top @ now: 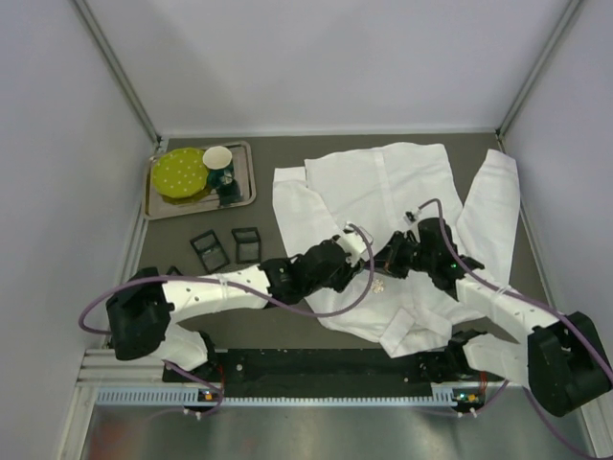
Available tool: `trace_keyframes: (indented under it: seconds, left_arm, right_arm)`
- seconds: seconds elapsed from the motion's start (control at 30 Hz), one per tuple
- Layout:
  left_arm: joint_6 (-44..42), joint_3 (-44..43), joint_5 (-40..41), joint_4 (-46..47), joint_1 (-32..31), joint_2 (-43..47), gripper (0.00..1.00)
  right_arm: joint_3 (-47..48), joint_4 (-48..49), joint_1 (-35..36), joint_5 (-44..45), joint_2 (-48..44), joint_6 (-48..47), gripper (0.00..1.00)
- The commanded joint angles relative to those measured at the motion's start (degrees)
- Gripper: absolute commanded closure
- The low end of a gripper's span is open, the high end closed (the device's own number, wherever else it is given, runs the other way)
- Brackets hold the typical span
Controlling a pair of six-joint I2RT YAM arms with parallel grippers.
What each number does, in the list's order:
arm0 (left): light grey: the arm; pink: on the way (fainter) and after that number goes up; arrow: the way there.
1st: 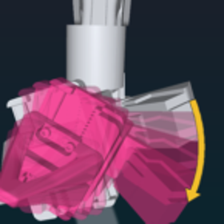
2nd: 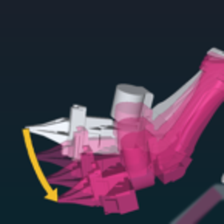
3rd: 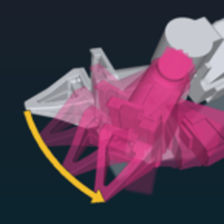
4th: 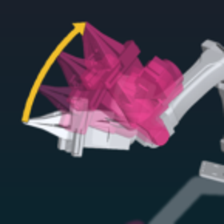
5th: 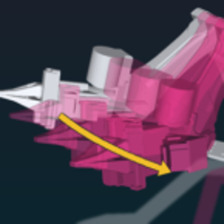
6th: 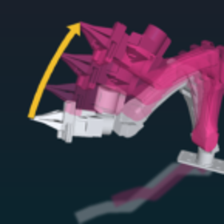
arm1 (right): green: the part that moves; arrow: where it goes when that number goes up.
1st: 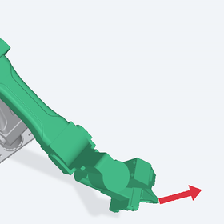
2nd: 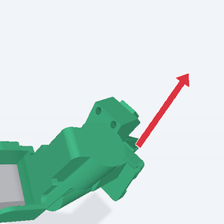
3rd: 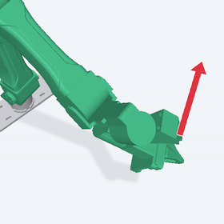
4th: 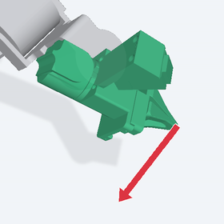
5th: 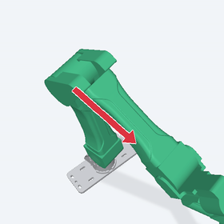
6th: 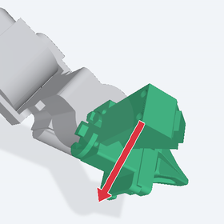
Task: Remove the brooch from the garment
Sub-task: Remove the brooch from the clothes, then close the brooch.
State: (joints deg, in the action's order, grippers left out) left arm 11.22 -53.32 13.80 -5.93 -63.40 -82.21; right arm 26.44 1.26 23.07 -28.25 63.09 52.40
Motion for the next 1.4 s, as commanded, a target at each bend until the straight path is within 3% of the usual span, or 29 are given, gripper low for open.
trace_keyframes:
  seconds: [0.0,0.37,0.5,1.1,1.2,1.27,1.37]
  left_arm:
    - [-16.83,3.74,6.15,17.32,-3.93,-0.32,0.5]
    - [-30.03,10.6,0.62,32.29,-6.04,-1.81,0.49]
    - [-32.14,8.68,-1.32,31.16,-6.12,-3.91,0.49]
    - [-36.18,5.07,7.73,32.48,-7.88,-9.72,0.55]
    - [-37.5,4.19,9.57,32.3,-8.41,-10.42,0.65]
    - [-37.68,3.93,10.8,32.21,-8.85,-10.6,0.79]
    - [-37.33,3.75,11.07,31.78,-9.11,-10.16,0.91]
  right_arm:
    - [5.37,-12.93,-0.75,2.41,-0.95,3.23,1.0]
    - [8.37,-19.01,-0.75,4.52,-4.38,10.26,1.0]
    - [9.42,-19.97,-0.75,5.13,-5.69,12.37,1.0]
    - [10.04,-22.26,-0.75,6.36,-7.28,13.87,1.0]
    - [10.04,-22.53,-0.75,6.63,-7.54,14.04,1.0]
    - [9.86,-22.53,-0.83,6.37,-7.89,14.31,1.0]
    - [9.95,-22.53,-0.75,6.98,-8.33,13.78,1.0]
